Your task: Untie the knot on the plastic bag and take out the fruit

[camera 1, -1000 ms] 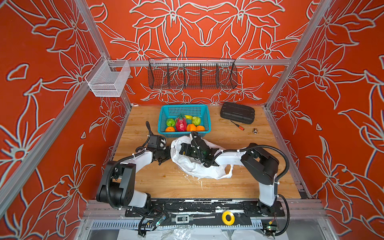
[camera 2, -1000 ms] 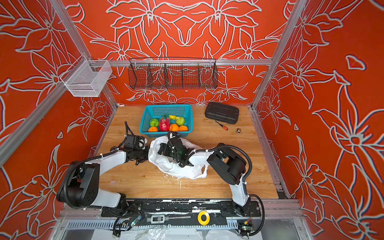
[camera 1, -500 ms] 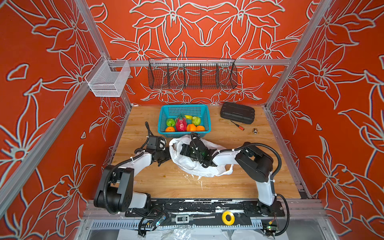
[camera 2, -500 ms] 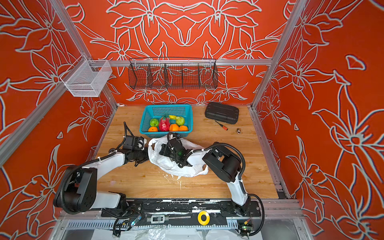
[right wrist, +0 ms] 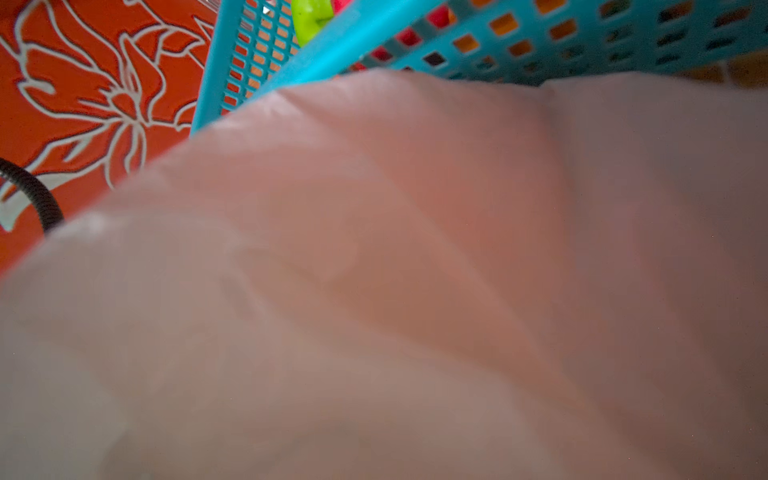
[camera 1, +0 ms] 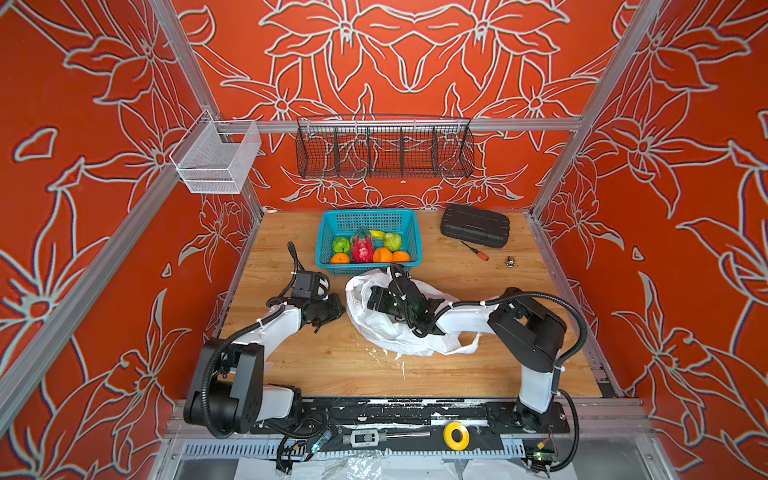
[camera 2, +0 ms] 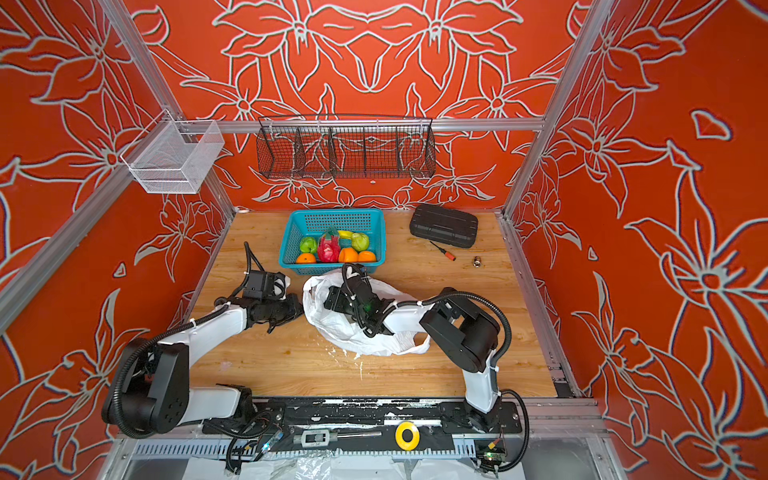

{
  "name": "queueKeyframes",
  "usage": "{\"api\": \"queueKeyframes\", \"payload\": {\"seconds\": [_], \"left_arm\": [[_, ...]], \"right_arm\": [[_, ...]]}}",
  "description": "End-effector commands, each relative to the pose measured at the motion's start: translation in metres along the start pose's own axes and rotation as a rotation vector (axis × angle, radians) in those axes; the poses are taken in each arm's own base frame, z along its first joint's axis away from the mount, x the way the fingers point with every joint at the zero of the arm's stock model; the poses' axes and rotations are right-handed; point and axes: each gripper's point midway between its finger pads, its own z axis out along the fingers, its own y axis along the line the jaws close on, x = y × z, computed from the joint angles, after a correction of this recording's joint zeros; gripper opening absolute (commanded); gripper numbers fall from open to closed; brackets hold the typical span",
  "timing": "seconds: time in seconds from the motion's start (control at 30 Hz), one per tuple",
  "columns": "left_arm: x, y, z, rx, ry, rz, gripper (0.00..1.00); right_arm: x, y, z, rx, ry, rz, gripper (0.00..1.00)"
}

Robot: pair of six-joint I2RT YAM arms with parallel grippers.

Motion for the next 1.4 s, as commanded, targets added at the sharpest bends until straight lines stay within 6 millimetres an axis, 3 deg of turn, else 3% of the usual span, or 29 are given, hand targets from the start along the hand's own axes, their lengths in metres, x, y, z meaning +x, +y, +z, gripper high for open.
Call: {"api": "queueKeyframes", "payload": {"seconds": [0.0,0.13,0.27,0.33,0.47,0.63,0.87,1.03,1.1,1.37], "left_arm": [[-0.013,-0.02,-0.007,0.08,-0.039,0.015,0.53],[-0.016,-0.038,-0.004,0.161,0.008,0.005,0.77],[-0.017,-0.047,0.005,0.23,0.047,-0.031,0.82],[-0.017,-0.047,0.01,0.232,0.054,-0.04,0.72],[-0.016,-0.05,0.015,0.261,0.077,-0.043,0.37],[-0.014,-0.044,0.017,0.237,0.084,-0.045,0.02],[-0.012,-0.017,0.016,0.079,0.05,-0.036,0.0],[-0.007,-0.008,0.014,0.033,0.058,-0.028,0.0],[-0.007,-0.01,0.013,0.046,0.053,-0.022,0.0],[-0.003,-0.013,0.015,0.068,0.078,-0.015,0.0]], "right_arm": [[-0.008,0.001,-0.002,-0.011,-0.026,0.021,0.76],[-0.004,0.002,0.0,-0.022,-0.003,0.031,0.79],[0.0,0.006,0.001,-0.077,0.005,0.078,0.77],[0.003,0.012,0.001,-0.111,0.015,0.11,0.77],[0.005,0.017,0.002,-0.14,0.034,0.164,0.78],[0.003,0.017,0.001,-0.134,0.03,0.171,0.8],[-0.003,-0.001,-0.012,-0.048,-0.005,0.148,0.89],[-0.01,-0.009,-0.016,-0.026,-0.031,0.134,0.88],[-0.009,-0.009,-0.013,-0.038,-0.023,0.133,0.82],[0.0,-0.008,0.014,-0.038,0.033,0.16,0.86]]}}
